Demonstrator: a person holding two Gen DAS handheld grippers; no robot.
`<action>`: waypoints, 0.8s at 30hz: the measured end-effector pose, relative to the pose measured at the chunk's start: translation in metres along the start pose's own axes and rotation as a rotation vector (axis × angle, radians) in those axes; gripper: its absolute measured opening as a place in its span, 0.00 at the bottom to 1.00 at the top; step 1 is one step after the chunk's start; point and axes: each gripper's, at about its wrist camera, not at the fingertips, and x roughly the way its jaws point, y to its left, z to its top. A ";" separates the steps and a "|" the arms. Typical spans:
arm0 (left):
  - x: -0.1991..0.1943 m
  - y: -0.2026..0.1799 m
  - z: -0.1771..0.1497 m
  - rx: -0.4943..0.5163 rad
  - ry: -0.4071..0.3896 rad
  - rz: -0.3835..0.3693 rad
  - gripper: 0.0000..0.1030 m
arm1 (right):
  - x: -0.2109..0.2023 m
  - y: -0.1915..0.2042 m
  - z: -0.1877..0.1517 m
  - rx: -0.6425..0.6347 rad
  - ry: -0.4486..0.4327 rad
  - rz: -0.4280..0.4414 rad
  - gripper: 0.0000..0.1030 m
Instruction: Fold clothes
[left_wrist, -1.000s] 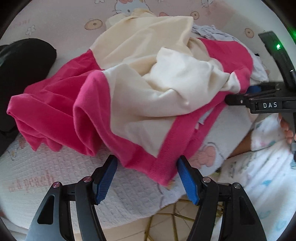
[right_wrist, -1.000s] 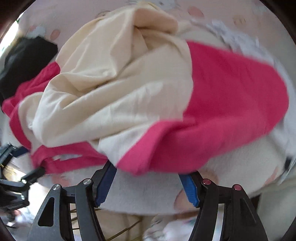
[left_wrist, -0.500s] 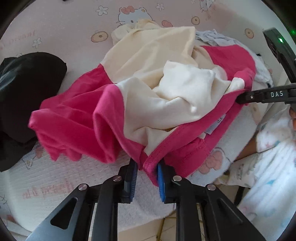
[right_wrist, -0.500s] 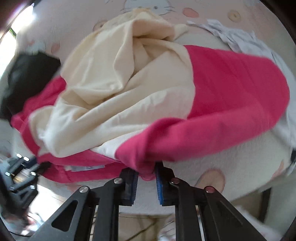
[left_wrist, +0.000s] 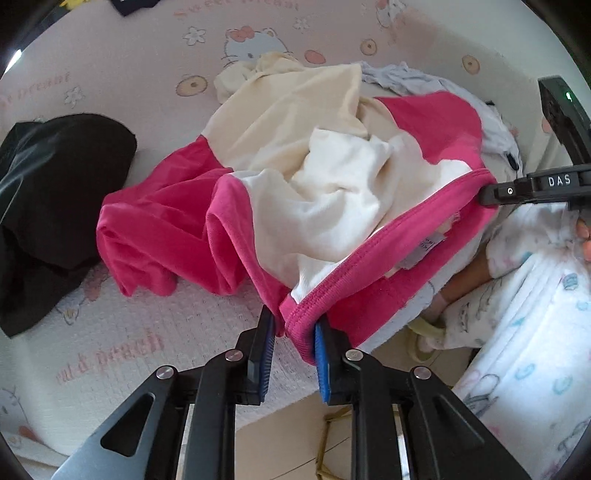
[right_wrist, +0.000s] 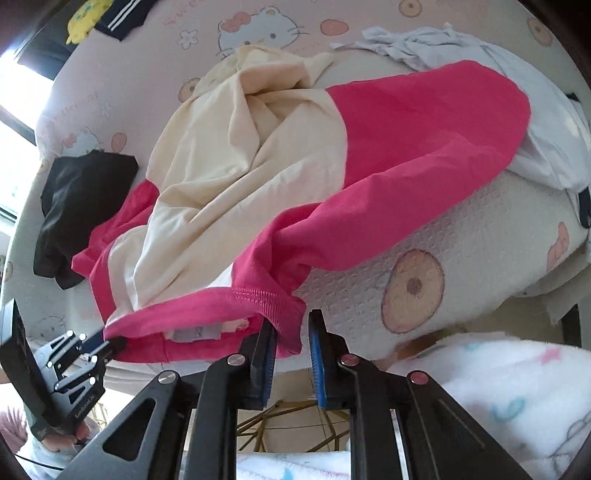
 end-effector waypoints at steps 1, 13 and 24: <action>-0.005 0.002 0.000 -0.016 -0.019 -0.027 0.17 | -0.002 0.004 0.003 -0.008 -0.012 0.015 0.15; -0.087 0.009 0.020 -0.082 -0.260 -0.199 0.79 | -0.074 0.029 0.011 -0.067 -0.287 0.187 0.56; -0.100 0.024 0.053 -0.143 -0.326 -0.142 0.81 | -0.087 0.047 0.031 -0.100 -0.323 0.163 0.58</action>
